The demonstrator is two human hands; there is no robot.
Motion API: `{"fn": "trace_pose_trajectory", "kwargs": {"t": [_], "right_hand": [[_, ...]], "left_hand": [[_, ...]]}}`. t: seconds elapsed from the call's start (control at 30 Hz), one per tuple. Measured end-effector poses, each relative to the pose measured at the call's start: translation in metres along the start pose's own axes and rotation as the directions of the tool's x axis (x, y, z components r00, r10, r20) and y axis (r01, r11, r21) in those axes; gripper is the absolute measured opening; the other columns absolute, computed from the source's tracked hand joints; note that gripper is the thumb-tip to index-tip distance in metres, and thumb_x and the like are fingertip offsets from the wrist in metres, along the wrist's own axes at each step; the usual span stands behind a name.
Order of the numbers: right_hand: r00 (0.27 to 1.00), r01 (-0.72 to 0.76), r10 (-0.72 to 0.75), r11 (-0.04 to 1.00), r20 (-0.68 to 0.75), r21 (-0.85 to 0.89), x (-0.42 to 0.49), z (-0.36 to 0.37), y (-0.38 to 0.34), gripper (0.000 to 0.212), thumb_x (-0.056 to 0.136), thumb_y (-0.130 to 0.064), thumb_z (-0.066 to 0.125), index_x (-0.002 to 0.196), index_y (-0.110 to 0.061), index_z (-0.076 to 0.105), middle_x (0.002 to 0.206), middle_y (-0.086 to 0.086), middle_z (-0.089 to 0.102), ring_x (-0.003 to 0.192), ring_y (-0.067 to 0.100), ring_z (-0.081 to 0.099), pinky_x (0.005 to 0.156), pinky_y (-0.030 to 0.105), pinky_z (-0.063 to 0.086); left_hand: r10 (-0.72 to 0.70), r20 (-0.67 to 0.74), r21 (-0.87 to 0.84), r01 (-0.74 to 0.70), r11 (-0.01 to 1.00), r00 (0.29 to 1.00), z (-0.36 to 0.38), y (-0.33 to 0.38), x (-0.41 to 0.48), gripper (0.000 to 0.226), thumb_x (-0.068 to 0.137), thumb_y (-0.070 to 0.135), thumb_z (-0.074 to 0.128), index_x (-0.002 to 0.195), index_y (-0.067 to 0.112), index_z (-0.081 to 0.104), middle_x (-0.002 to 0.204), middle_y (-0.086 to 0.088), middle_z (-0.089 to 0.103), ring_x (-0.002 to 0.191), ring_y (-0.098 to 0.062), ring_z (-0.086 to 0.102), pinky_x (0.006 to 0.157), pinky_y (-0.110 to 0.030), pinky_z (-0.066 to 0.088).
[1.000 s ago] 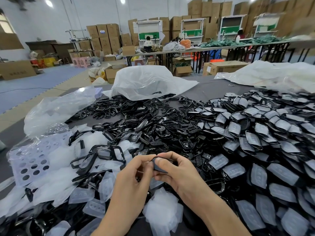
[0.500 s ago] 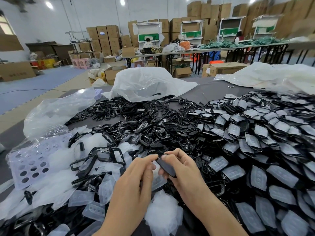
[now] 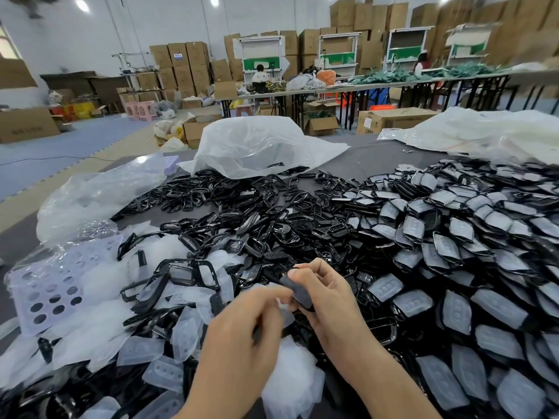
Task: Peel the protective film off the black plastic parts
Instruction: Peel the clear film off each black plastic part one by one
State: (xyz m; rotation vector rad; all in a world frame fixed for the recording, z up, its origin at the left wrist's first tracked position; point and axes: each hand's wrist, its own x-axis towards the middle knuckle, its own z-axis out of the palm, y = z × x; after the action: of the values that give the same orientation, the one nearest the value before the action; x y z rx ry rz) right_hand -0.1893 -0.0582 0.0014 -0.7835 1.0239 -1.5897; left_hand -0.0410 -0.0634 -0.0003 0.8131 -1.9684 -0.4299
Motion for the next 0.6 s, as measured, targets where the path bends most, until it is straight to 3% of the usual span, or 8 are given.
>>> {"fn": "trace_pose_trajectory", "kwargs": {"t": [0.07, 0.13, 0.23, 0.37, 0.5, 0.6], "right_hand": [[0.999, -0.006, 0.005, 1.000, 0.053, 0.019, -0.002, 0.001, 0.000, 0.023, 0.090, -0.005, 0.066, 0.072, -0.019, 0.062, 0.074, 0.006, 0.065, 0.061, 0.019, 0.063, 0.057, 0.026, 0.050], [0.992, -0.027, 0.021, 0.999, 0.121, 0.047, -0.002, 0.003, 0.001, 0.023, 0.087, -0.006, 0.072, 0.070, -0.020, 0.067, 0.076, 0.007, 0.067, 0.060, 0.019, 0.064, 0.054, 0.025, 0.051], [0.982, -0.017, 0.005, 0.998, 0.191, 0.062, -0.004, 0.006, 0.003, 0.002, 0.079, -0.017, 0.078, 0.080, -0.018, 0.076, 0.081, 0.011, 0.070, 0.062, 0.019, 0.065, 0.056, 0.024, 0.053], [0.974, -0.029, 0.017, 0.998, 0.225, 0.050, -0.004, 0.005, 0.006, 0.026, 0.081, -0.024, 0.073, 0.104, -0.014, 0.078, 0.095, 0.014, 0.075, 0.076, 0.021, 0.070, 0.070, 0.024, 0.058], [0.978, -0.048, 0.033, 0.996, 0.208, 0.071, -0.005, 0.005, 0.008, 0.018, 0.092, -0.014, 0.065, 0.105, -0.014, 0.078, 0.100, 0.019, 0.075, 0.081, 0.024, 0.074, 0.073, 0.025, 0.059], [0.982, 0.023, -0.019, 1.000, 0.190, -0.019, -0.009, 0.006, 0.007, 0.021, 0.100, -0.008, 0.058, 0.108, -0.015, 0.075, 0.097, 0.016, 0.076, 0.080, 0.024, 0.074, 0.073, 0.025, 0.059]], "left_hand": [[-0.176, -0.031, -0.085, 0.173, 0.981, 0.984, -0.002, -0.003, 0.001, 0.016, 0.099, 0.045, 0.045, 0.105, 0.045, 0.060, 0.066, 0.009, 0.058, 0.049, -0.007, 0.049, 0.045, -0.017, 0.037], [-0.288, 0.020, -0.183, 0.286, 0.941, 0.958, -0.001, -0.005, 0.005, 0.021, 0.091, 0.055, 0.047, 0.105, 0.046, 0.059, 0.074, 0.006, 0.064, 0.058, -0.011, 0.060, 0.050, -0.021, 0.045], [-0.348, 0.059, -0.263, 0.351, 0.899, 0.935, -0.001, -0.004, 0.010, 0.010, 0.089, 0.044, 0.056, 0.096, 0.043, 0.063, 0.074, 0.006, 0.067, 0.064, -0.010, 0.063, 0.055, -0.020, 0.048], [-0.424, -0.007, -0.286, 0.405, 0.869, 0.905, -0.004, -0.010, 0.012, 0.019, 0.095, 0.024, 0.058, 0.085, 0.040, 0.062, 0.068, 0.006, 0.068, 0.060, -0.010, 0.060, 0.057, -0.031, 0.052], [-0.463, -0.032, -0.331, 0.427, 0.841, 0.886, -0.003, -0.011, 0.014, 0.026, 0.096, 0.018, 0.057, 0.081, 0.039, 0.062, 0.064, 0.005, 0.067, 0.058, -0.009, 0.059, 0.060, -0.036, 0.052], [-0.460, -0.040, -0.341, 0.421, 0.841, 0.887, -0.003, -0.012, 0.012, 0.030, 0.097, 0.015, 0.057, 0.081, 0.040, 0.062, 0.065, 0.004, 0.067, 0.057, -0.007, 0.059, 0.058, -0.028, 0.052]]}}
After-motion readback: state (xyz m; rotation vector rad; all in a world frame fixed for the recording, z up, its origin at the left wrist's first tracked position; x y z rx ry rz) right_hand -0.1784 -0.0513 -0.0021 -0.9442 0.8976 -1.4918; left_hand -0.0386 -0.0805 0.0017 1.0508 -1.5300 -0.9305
